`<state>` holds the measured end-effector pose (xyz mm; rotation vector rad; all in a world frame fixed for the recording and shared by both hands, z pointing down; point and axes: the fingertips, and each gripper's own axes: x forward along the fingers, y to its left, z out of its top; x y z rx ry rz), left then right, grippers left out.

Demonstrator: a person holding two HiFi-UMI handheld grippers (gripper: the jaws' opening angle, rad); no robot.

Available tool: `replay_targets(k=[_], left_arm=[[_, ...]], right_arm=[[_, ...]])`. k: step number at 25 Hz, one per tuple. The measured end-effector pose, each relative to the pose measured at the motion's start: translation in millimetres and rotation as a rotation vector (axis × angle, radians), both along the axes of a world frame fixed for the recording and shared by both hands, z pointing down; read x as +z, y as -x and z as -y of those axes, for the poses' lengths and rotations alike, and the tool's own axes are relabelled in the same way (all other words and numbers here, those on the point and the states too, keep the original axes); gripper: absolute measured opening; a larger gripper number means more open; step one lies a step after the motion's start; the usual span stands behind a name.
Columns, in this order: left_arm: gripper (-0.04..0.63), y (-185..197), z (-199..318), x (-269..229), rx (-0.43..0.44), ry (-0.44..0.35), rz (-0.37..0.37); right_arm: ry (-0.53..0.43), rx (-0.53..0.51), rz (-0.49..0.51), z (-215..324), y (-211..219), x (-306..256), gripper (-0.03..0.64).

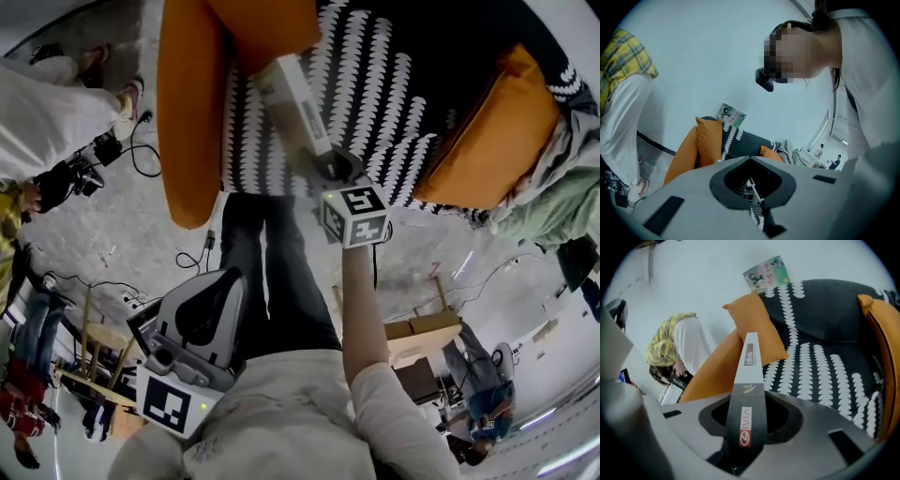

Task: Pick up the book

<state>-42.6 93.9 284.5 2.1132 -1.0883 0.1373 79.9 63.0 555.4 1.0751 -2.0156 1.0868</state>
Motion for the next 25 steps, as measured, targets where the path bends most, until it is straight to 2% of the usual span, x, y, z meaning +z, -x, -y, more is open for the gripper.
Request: replay_targets(k=[3, 8, 11, 15, 25], left_arm=[[0.009, -1, 1, -5, -0.002, -0.019, 0.005], [0.009, -4, 2, -19, -0.005, -0.061, 0.008], [0.009, -2, 4, -35, -0.007, -0.106, 0.014], [0.009, 5, 15, -71, -0.034, -0.170, -0.013], [0.009, 25, 41, -155, -0.060, -0.316, 0.006]], right_arm=[[0.020, 0.099, 0.099, 0, -4, -9, 0.144], [0.020, 0.206, 0.211, 1, -13, -34, 0.144], [0.010, 0.290, 0.313, 5, -16, -63, 0.144], [-0.026, 0.384, 0.431, 15, -20, -121, 0.144], [-0.150, 0.437, 0.550, 27, -29, -259, 0.144]])
